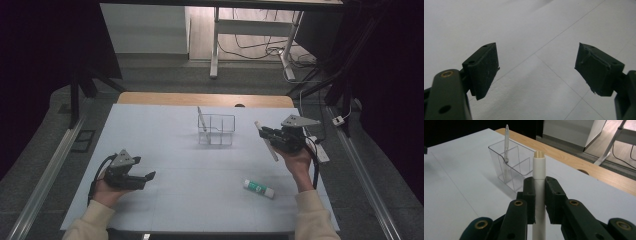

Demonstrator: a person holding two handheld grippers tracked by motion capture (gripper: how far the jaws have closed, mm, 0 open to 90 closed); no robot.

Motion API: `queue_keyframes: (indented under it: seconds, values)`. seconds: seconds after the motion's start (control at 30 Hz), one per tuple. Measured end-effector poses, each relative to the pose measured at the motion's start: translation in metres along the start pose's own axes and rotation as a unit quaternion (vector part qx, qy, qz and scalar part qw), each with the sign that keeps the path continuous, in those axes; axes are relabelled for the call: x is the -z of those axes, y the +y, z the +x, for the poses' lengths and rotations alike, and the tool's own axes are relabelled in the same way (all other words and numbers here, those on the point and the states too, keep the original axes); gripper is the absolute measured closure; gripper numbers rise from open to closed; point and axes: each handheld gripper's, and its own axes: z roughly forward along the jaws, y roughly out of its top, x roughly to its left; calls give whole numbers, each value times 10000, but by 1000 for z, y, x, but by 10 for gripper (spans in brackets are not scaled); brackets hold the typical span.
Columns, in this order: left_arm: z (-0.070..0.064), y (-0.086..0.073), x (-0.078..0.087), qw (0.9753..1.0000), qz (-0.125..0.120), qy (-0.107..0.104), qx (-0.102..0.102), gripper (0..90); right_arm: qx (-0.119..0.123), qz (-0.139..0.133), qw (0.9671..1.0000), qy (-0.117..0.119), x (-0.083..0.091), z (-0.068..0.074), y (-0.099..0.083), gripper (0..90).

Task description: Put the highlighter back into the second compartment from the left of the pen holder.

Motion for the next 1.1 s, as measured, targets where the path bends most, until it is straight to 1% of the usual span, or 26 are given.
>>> queue_keyframes:
  seconds: [0.1,0.2,0.37,0.47,0.7,0.87,0.97,1.1]
  values:
    - [0,0,0,10000,-2,-2,3,191,13,-90,10000,35,-3,3,4,784]
    - [0,0,0,10000,5,-3,6,191,37,-134,9999,8,-6,5,7,784]
    - [-1,0,-1,10000,-11,-10,20,192,-20,-287,9996,-20,-8,6,14,784]
    - [-1,0,-1,10000,4,-13,8,192,-109,-422,9990,-30,-12,6,19,784]
    - [1,0,0,10000,-16,-19,30,192,-90,-499,9987,-53,-22,10,33,783]
    - [1,0,0,10000,-22,-24,33,192,-161,-581,9982,-14,-29,11,40,783]
    - [1,0,0,10000,-24,-24,39,192,-142,-572,9983,-28,-33,11,43,783]
    - [2,0,0,10000,-13,-30,34,192,-174,-638,9978,-26,-35,12,49,783]
